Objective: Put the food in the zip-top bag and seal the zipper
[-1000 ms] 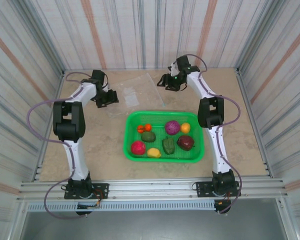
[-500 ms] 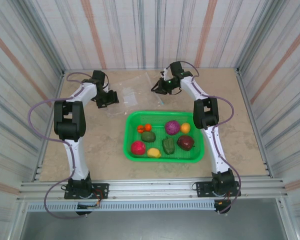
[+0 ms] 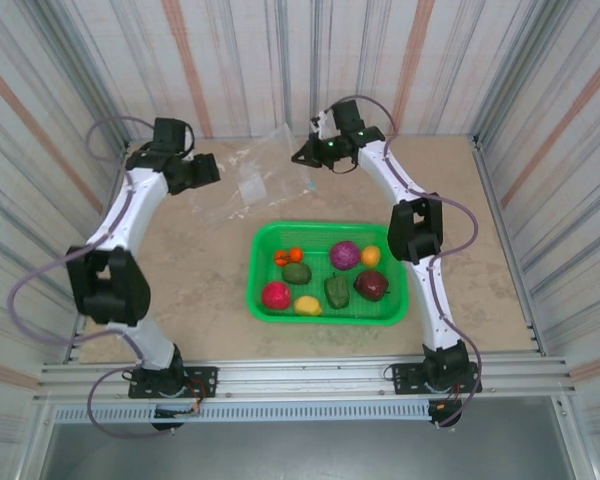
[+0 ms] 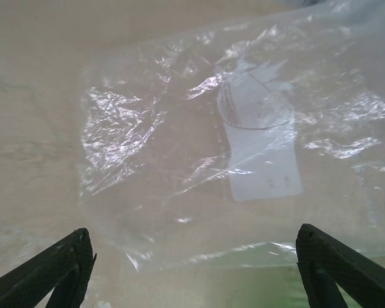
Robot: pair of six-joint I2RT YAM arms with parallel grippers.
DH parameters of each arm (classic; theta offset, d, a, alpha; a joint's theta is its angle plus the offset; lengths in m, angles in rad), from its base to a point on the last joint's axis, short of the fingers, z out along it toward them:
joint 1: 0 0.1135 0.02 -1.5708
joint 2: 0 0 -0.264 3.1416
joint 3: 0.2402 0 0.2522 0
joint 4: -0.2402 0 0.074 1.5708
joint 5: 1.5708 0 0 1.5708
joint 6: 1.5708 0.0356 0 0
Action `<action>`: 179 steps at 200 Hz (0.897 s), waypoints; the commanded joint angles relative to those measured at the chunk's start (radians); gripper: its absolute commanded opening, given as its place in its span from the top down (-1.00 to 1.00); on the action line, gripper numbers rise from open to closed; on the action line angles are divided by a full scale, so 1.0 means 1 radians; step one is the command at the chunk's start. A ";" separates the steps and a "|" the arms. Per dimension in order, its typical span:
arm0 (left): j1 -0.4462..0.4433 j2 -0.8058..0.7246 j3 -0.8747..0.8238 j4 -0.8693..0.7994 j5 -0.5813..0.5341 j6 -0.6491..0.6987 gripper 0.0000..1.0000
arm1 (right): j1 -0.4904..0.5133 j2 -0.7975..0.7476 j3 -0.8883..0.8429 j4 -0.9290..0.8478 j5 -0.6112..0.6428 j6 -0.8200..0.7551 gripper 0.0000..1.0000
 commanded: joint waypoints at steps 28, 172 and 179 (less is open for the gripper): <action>-0.001 -0.210 -0.018 -0.133 0.107 -0.123 -0.78 | 0.172 -0.320 -0.298 0.196 0.140 0.114 1.00; -0.281 -0.234 -0.075 -0.353 0.089 -0.135 -0.67 | 0.484 -0.818 -1.319 0.841 0.466 0.094 1.00; -0.289 -0.228 -0.076 -0.350 0.081 -0.135 -0.67 | 0.485 -0.830 -1.346 0.874 0.465 0.085 1.00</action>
